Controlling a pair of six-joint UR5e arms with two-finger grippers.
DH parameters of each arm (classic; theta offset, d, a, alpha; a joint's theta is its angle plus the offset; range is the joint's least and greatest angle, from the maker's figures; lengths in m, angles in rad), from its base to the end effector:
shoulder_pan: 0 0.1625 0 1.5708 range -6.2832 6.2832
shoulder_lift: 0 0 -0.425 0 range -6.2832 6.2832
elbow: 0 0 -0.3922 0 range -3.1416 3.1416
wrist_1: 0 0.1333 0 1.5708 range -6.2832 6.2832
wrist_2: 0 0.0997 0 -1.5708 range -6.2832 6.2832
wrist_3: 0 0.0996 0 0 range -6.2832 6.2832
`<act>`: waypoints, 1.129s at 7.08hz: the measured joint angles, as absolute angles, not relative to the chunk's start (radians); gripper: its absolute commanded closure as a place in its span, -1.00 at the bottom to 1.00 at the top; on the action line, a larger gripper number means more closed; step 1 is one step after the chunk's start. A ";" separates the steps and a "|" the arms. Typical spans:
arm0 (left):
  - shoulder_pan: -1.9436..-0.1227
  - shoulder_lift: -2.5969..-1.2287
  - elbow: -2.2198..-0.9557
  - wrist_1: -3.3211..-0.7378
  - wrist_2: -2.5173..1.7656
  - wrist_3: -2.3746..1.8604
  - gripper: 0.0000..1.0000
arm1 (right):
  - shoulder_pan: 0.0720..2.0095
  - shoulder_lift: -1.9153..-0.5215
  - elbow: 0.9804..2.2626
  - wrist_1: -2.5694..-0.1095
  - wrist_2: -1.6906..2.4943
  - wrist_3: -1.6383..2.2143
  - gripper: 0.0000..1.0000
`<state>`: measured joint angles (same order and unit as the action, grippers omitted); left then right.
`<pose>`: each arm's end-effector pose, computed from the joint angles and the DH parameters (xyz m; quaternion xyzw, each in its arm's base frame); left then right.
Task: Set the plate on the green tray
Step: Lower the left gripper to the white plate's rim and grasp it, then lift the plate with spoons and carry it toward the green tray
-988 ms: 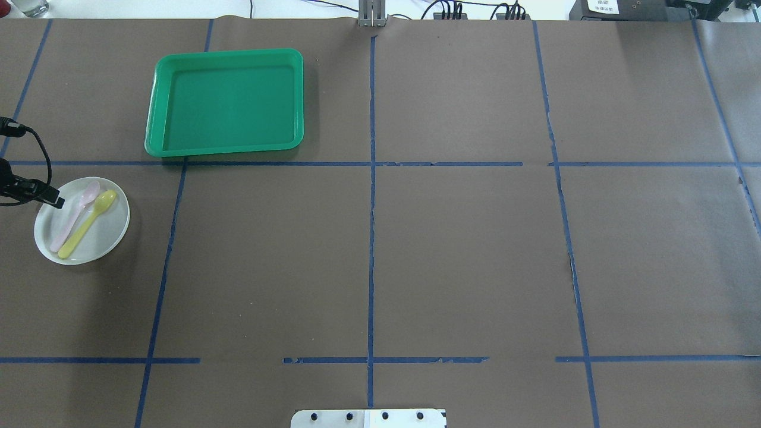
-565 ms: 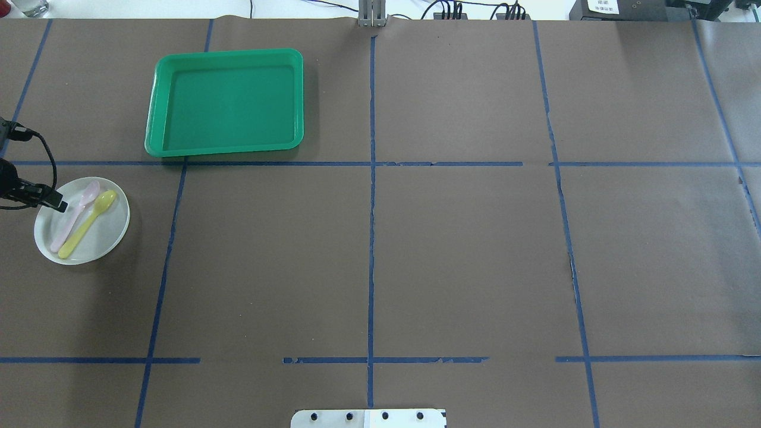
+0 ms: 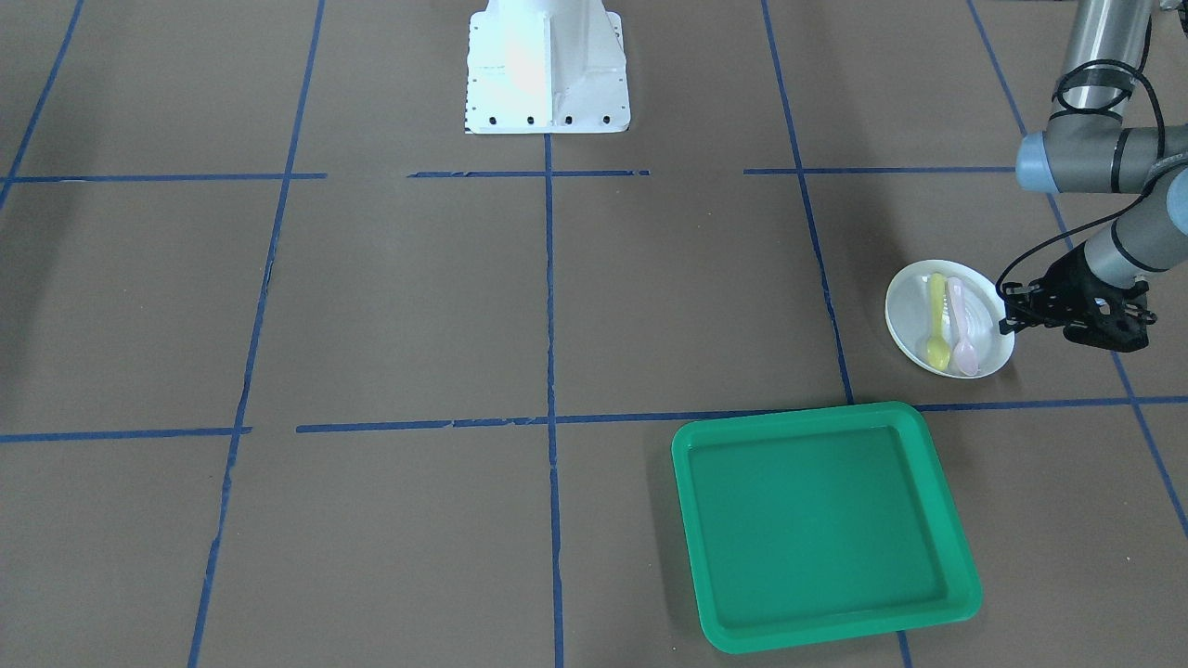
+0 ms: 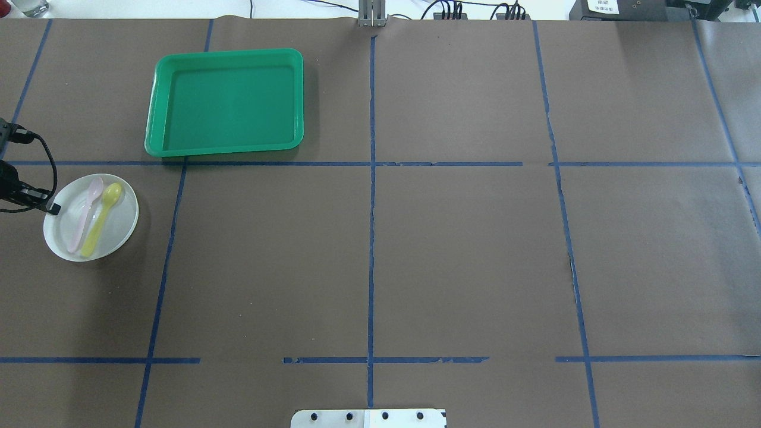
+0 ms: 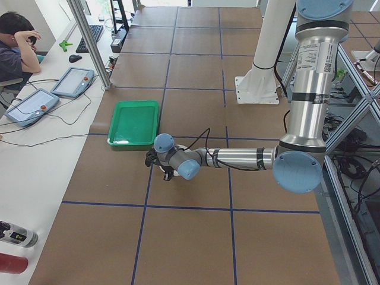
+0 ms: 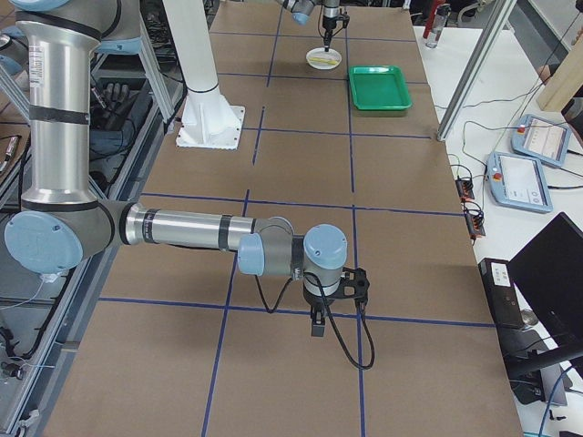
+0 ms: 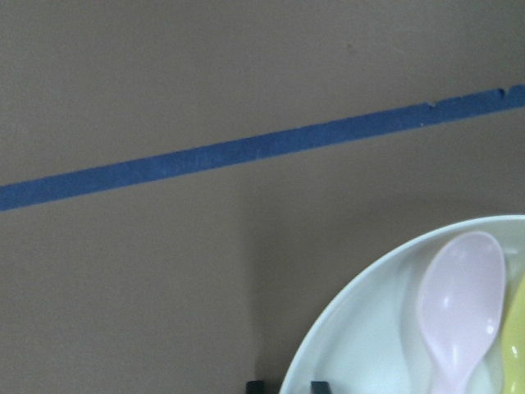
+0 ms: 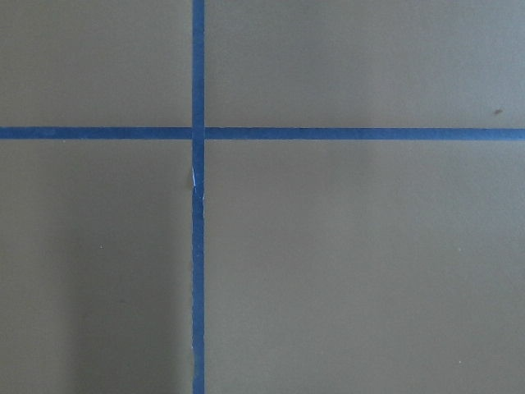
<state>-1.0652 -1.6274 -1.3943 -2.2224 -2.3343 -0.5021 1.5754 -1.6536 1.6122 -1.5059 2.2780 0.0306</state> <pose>0.2032 -0.5000 0.6452 0.0400 0.4325 0.0994 0.8952 0.0707 -0.4578 0.6756 0.0065 -0.3464 0.0124 0.9380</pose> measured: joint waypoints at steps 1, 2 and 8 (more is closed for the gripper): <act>-1.070 -1.624 -1.403 -2.219 -2.387 -0.501 1.00 | 1.575 -1.654 1.612 -1.506 2.278 0.031 -1.00; -1.084 -1.624 -1.408 -2.216 -2.439 -0.498 1.00 | 1.575 -1.654 1.612 -1.506 2.278 0.031 -1.00; -1.236 -1.652 -1.466 -2.053 -2.714 -0.424 1.00 | 1.575 -1.654 1.612 -1.506 2.278 0.031 -1.00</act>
<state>-1.2358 -1.6519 -1.4663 -2.0529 -2.7140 -0.4245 1.5754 -1.6536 1.6122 -1.5062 2.2780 0.0307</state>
